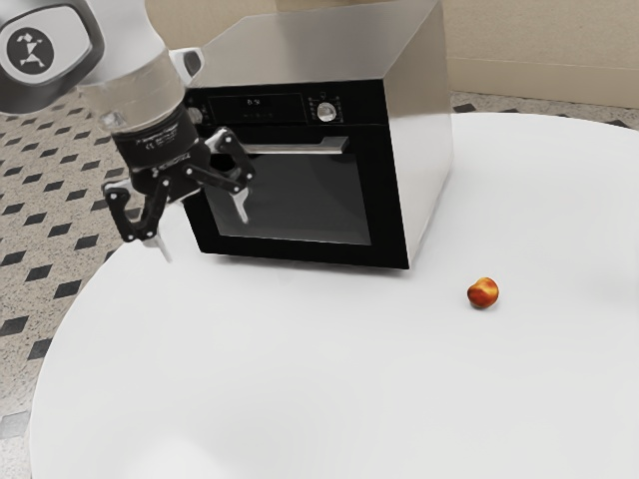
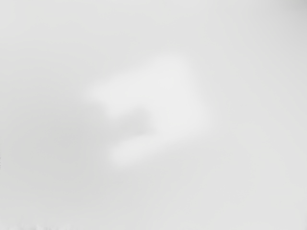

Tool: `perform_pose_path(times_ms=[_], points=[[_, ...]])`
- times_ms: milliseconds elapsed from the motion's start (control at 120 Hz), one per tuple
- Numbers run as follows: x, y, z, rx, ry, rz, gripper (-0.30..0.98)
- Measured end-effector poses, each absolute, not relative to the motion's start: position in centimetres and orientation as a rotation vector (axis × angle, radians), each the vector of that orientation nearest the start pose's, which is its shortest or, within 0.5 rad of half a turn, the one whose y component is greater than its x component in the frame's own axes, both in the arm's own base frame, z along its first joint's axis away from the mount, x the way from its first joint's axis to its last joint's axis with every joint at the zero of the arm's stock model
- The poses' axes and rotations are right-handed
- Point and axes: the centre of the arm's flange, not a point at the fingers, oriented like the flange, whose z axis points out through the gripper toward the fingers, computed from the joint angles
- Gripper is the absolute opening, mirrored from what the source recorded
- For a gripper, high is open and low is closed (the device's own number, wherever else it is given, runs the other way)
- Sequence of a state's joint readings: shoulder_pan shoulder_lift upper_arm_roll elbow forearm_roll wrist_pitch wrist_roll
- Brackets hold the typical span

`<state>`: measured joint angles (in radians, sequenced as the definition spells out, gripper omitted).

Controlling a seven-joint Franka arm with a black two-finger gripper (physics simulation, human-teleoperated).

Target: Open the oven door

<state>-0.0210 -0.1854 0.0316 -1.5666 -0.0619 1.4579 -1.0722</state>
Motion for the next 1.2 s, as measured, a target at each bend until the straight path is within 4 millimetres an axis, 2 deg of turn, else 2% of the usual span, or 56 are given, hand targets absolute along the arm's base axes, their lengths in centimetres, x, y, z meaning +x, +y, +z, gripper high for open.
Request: perform_pose_path(times_ms=[100,167,275,317,408,617,675,725,775,817,925,975,1000,1025,1092,1200], points=[[47.9,0.5,71.6,-2.596,-1.913,-0.080,0.69],[49.4,1.2,70.5,-2.465,-2.066,-0.097,0.69],[54.5,6.8,70.7,-2.208,-2.373,-0.233,0.69],[55.5,8.9,70.3,-2.124,-2.466,-0.280,0.69],[55.1,12.9,69.0,-1.950,-2.649,-0.359,0.69],[55.0,21.6,69.3,-1.602,-2.977,-0.528,0.69],[55.2,23.2,69.1,-1.528,-3.022,-0.562,0.69],[55.6,22.7,69.3,-1.519,-3.006,-0.623,0.69],[56.8,20.5,69.2,-1.576,-2.943,-0.680,0.69],[58.2,17.3,69.0,-1.662,-2.885,-0.709,0.69],[60.7,7.1,68.8,-1.922,-2.740,-0.748,0.69],[61.6,4.3,68.2,-1.988,-2.700,-0.751,0.69],[61.7,4.0,68.0,-1.994,-2.697,-0.756,0.69],[60.9,4.4,68.1,-1.979,-2.700,-0.764,0.69],[58.9,6.4,67.8,-1.908,-2.726,-0.783,0.69],[58.1,9.9,67.2,-1.803,-2.779,-0.812,0.69]])
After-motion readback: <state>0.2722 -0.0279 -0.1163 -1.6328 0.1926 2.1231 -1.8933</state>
